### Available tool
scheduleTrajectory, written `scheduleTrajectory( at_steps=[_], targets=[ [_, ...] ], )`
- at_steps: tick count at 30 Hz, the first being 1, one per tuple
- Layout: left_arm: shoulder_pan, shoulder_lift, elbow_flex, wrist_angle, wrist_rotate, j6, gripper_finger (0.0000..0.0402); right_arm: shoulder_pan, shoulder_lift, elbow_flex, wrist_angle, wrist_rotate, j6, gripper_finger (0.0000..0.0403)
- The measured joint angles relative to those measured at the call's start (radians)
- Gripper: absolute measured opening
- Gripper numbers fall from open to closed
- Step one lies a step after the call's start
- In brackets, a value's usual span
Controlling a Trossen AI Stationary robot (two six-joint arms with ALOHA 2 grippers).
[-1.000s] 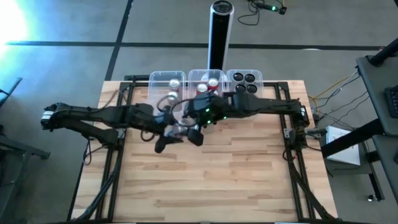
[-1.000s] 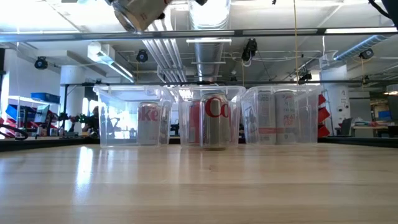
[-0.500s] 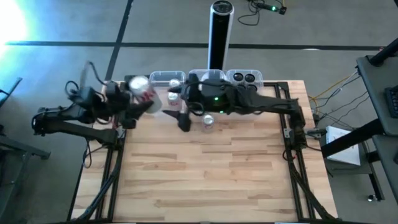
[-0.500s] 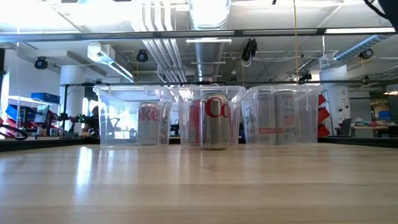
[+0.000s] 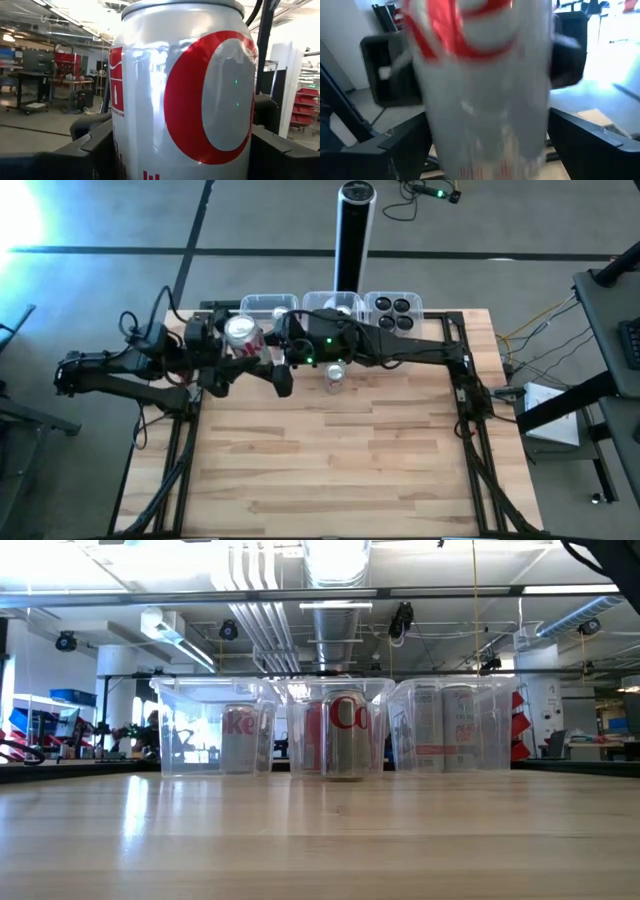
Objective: Sort soda cans
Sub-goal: Put the right white soda can into the left transparent bin
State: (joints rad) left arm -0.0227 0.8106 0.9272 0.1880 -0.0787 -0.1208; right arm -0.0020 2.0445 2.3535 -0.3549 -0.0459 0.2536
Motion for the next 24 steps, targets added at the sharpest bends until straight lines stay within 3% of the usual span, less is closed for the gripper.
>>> scheduleTrajectory(
  at_steps=[7,13,19,24],
  targets=[
    [0.000,0.042,0.004,0.018,0.014,-0.024,0.0281,0.000,-0.003,0.002,-0.062,-0.012,0.015,0.0306],
    [0.000,0.053,0.004,0.011,0.026,-0.022,0.0287,0.000,-0.006,0.005,-0.136,-0.014,-0.008,0.0307],
    [0.002,0.046,0.045,-0.177,0.021,-0.082,0.0360,0.000,0.006,-0.001,-0.290,-0.003,-0.034,0.0308],
    [0.001,0.051,0.102,-0.401,0.028,-0.084,0.0362,0.000,0.003,-0.001,-0.438,0.003,-0.051,0.0306]
  ],
)
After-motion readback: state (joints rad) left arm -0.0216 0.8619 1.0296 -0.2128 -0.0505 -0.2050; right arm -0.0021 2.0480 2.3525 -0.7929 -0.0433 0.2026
